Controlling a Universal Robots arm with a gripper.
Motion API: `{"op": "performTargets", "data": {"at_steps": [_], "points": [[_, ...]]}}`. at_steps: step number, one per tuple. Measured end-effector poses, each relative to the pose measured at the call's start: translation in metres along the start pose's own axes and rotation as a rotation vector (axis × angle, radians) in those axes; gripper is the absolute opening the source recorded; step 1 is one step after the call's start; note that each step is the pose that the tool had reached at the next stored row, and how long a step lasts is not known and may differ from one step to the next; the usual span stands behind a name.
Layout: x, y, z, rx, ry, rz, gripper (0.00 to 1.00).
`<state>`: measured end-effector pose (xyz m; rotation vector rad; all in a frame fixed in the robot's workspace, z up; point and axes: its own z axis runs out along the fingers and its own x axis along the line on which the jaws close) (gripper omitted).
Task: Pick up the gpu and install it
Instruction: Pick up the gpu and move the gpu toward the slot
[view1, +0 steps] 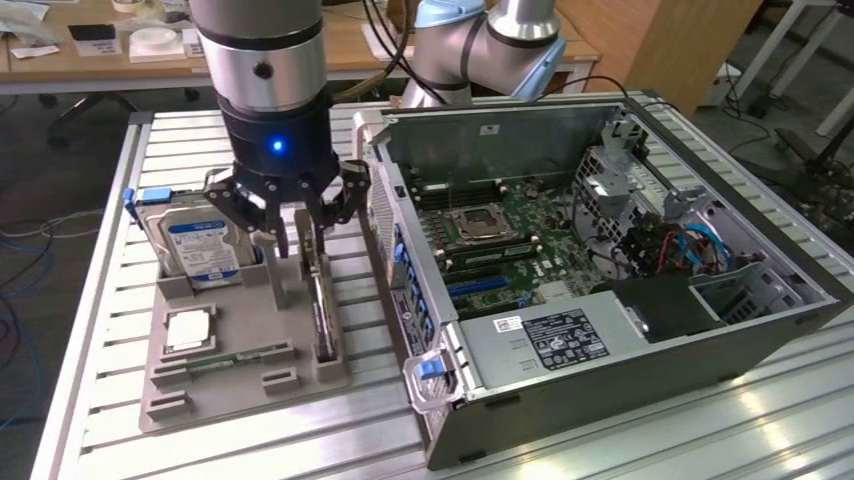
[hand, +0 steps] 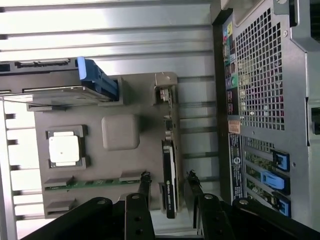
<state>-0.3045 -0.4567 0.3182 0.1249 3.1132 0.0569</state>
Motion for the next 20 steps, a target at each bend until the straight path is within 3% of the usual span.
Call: {"op": "performTargets", "data": {"at_steps": [10, 20], "points": [[0.000, -0.0007, 0.0153, 0.0000, 0.0002, 0.000, 0.42], [-0.001, -0.0011, 0.0225, 0.0001, 0.0006, 0.000, 0.42]]}}
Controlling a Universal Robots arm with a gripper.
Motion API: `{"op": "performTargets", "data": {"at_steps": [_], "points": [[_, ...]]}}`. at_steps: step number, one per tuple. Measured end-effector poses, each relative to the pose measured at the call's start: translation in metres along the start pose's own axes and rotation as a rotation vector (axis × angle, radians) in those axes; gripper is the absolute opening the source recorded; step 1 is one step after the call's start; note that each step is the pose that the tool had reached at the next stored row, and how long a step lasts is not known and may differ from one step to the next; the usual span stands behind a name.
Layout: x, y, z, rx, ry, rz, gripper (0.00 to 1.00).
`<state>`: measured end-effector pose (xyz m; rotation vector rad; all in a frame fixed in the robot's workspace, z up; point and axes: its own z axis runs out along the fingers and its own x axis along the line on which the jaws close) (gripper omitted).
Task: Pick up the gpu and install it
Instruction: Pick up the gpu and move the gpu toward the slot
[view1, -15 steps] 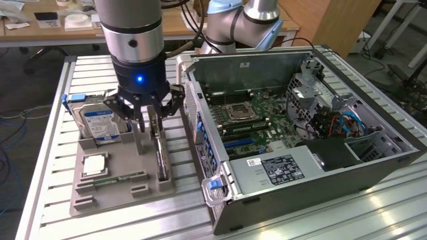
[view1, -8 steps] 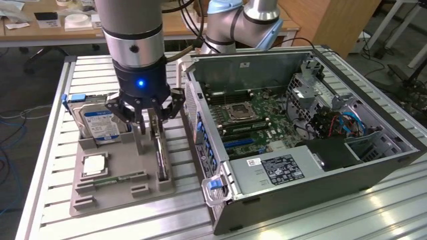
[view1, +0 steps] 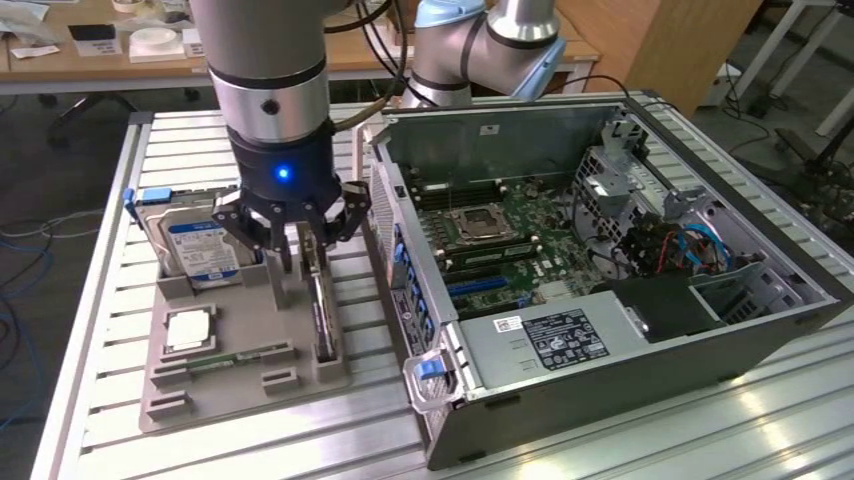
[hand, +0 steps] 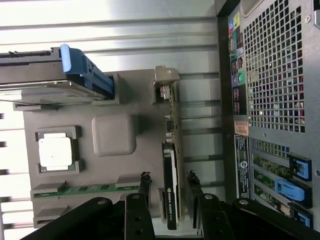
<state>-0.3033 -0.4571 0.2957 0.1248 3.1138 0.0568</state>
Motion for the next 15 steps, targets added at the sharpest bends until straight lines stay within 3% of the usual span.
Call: {"op": "performTargets", "data": {"at_steps": [4, 15], "points": [[-0.003, 0.0002, 0.0011, -0.0001, 0.0006, 0.001, 0.42], [-0.006, -0.0005, 0.0152, 0.0001, 0.0008, 0.002, 0.42]]}}
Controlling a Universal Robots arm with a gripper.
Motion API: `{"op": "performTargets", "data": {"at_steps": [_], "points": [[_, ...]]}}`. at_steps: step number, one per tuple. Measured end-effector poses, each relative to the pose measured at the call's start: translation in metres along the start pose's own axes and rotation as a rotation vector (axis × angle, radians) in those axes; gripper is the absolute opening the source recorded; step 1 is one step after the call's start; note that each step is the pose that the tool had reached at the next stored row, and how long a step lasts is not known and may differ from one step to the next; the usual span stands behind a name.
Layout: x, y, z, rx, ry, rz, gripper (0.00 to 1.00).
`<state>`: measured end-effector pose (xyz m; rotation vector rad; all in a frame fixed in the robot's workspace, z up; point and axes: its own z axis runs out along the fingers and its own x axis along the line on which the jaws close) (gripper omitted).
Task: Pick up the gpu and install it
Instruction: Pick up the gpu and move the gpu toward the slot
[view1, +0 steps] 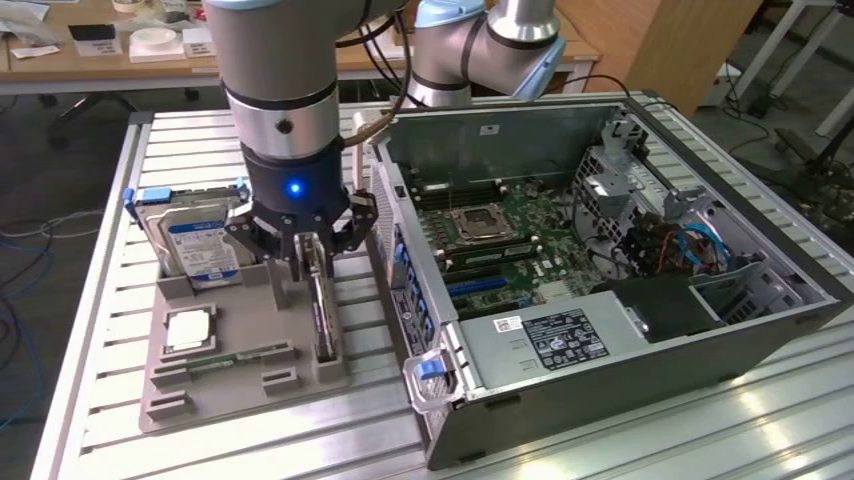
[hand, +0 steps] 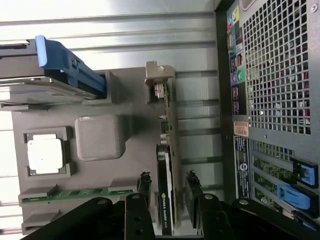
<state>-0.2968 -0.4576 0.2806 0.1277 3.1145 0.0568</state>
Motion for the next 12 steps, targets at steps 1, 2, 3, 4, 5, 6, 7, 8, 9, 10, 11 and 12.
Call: {"op": "performTargets", "data": {"at_steps": [1, 2, 3, 4, 5, 6, 7, 8, 9, 10, 11, 12], "points": [[0.0000, -0.0001, 0.0019, 0.0000, -0.0001, 0.000, 0.42], [0.0001, -0.0002, 0.0036, -0.0001, -0.0001, 0.000, 0.42], [0.0001, -0.0003, 0.0054, 0.0000, -0.0001, 0.000, 0.42], [0.0001, -0.0004, 0.0072, -0.0001, -0.0001, 0.000, 0.42], [0.0002, -0.0004, 0.0087, -0.0001, -0.0001, 0.000, 0.42], [0.0002, -0.0005, 0.0094, -0.0001, -0.0001, 0.000, 0.42], [0.0002, -0.0005, 0.0093, 0.0001, 0.0001, 0.000, 0.42], [0.0002, -0.0005, 0.0093, 0.0001, 0.0001, 0.000, 0.42], [0.0001, -0.0008, 0.0093, 0.0001, 0.0001, 0.000, 0.42], [0.0000, -0.0017, 0.0095, 0.0000, 0.0000, 0.000, 0.42], [0.0000, -0.0028, 0.0095, 0.0000, 0.0000, 0.000, 0.42], [-0.0001, -0.0040, 0.0099, -0.0001, -0.0001, 0.000, 0.42]]}}
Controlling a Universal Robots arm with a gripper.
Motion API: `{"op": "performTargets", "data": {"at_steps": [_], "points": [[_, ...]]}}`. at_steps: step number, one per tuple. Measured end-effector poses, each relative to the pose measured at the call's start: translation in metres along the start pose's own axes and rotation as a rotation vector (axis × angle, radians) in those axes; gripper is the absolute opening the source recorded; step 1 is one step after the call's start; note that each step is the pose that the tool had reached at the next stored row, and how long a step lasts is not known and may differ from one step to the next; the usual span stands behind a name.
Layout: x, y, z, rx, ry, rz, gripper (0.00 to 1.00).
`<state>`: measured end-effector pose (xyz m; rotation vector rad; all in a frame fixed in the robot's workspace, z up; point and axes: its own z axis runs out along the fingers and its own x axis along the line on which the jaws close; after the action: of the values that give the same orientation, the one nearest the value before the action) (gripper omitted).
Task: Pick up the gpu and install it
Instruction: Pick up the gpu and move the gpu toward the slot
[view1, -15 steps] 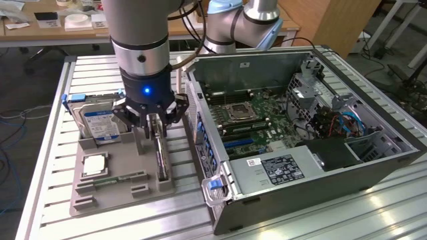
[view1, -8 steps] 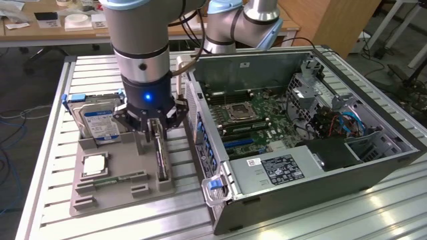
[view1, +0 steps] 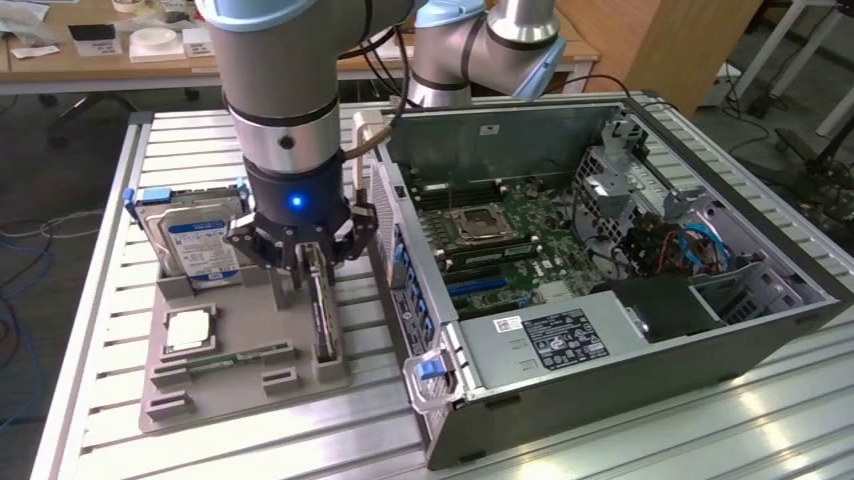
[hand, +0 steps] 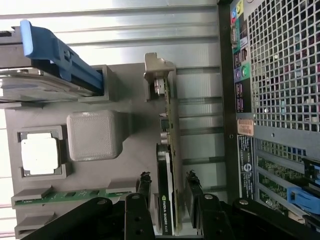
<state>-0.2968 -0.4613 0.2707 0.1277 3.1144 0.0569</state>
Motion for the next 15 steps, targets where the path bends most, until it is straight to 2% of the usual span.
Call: {"op": "performTargets", "data": {"at_steps": [13, 15], "points": [[0.000, -0.0022, 0.0228, 0.0000, 0.0000, 0.000, 0.42], [0.000, -0.0023, 0.0236, 0.0001, 0.0002, 0.000, 0.42]]}}
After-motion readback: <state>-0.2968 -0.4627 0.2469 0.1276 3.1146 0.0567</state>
